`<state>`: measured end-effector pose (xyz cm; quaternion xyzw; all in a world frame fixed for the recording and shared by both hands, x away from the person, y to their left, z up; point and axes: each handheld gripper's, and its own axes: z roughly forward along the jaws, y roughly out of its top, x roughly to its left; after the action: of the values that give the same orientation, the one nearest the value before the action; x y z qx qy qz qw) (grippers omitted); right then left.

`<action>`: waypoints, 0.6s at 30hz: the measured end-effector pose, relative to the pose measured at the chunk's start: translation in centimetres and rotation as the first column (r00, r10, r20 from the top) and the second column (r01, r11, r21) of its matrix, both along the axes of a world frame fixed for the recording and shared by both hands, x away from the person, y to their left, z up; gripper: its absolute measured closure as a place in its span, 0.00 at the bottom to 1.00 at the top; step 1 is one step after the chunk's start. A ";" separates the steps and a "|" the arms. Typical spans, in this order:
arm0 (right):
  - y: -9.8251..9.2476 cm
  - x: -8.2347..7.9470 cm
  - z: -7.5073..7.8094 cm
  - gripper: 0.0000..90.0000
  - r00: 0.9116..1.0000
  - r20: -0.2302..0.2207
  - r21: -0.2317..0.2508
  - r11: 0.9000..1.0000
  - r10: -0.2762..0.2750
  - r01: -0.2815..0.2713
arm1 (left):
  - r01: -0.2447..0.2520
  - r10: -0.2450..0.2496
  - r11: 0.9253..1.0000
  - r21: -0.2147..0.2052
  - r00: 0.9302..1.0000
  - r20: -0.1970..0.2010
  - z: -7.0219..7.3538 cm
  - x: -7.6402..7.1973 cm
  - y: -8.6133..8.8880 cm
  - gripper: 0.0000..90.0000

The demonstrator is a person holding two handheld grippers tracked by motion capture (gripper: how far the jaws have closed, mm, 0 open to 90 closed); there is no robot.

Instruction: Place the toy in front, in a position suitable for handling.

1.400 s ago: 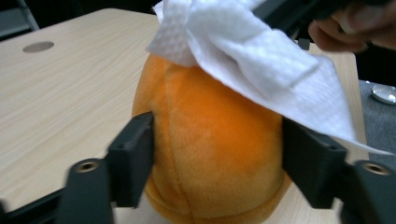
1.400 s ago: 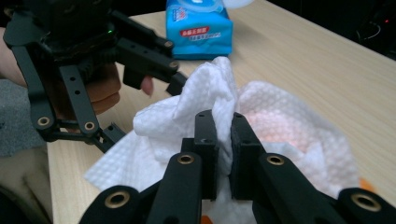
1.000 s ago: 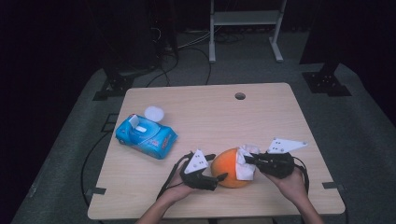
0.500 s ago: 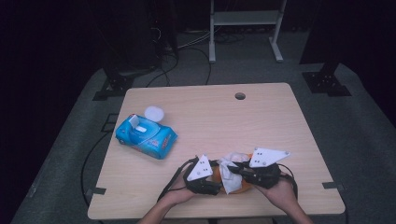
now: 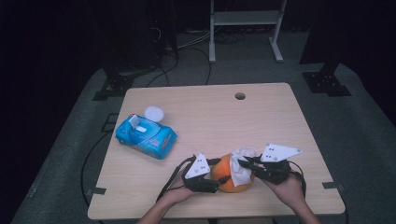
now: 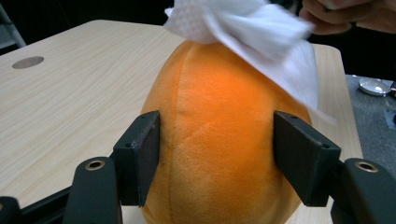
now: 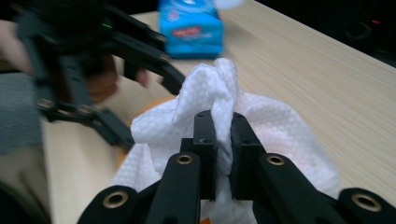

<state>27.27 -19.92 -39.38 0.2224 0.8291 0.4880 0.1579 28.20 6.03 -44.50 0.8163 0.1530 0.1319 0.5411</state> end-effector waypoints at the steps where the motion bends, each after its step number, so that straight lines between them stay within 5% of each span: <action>1: 0.5 -0.2 -0.1 0.91 1.000 -0.005 0.008 1.000 0.019 -0.019 | -0.003 0.003 1.000 0.004 1.000 -0.001 0.0 0.0 0.1 0.38; 7: 0.4 0.0 -0.1 0.92 1.000 0.015 -0.019 1.000 0.004 -0.004 | -0.006 0.006 1.000 0.002 1.000 -0.027 -0.2 0.4 0.8 0.39; 11: -1.2 0.7 -0.6 0.92 0.999 -0.035 0.040 0.999 -0.024 0.025 | 0.013 -0.013 1.000 -0.010 0.999 -0.035 0.1 0.4 0.8 0.34; 14: -0.4 0.3 -0.7 0.92 1.000 -0.012 0.026 0.999 -0.020 0.020 | 0.024 -0.025 0.999 -0.022 0.999 -0.028 0.6 0.3 0.4 0.23; 18: 0.9 -0.2 -0.6 0.92 0.999 0.039 -0.003 1.000 0.004 -0.004 | 0.021 -0.021 1.000 0.004 1.000 -0.012 0.3 0.2 0.4 0.26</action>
<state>27.11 -19.00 -40.02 0.2110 0.8270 0.4915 0.1732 28.37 6.47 -44.20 0.8196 0.1473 0.1217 0.5401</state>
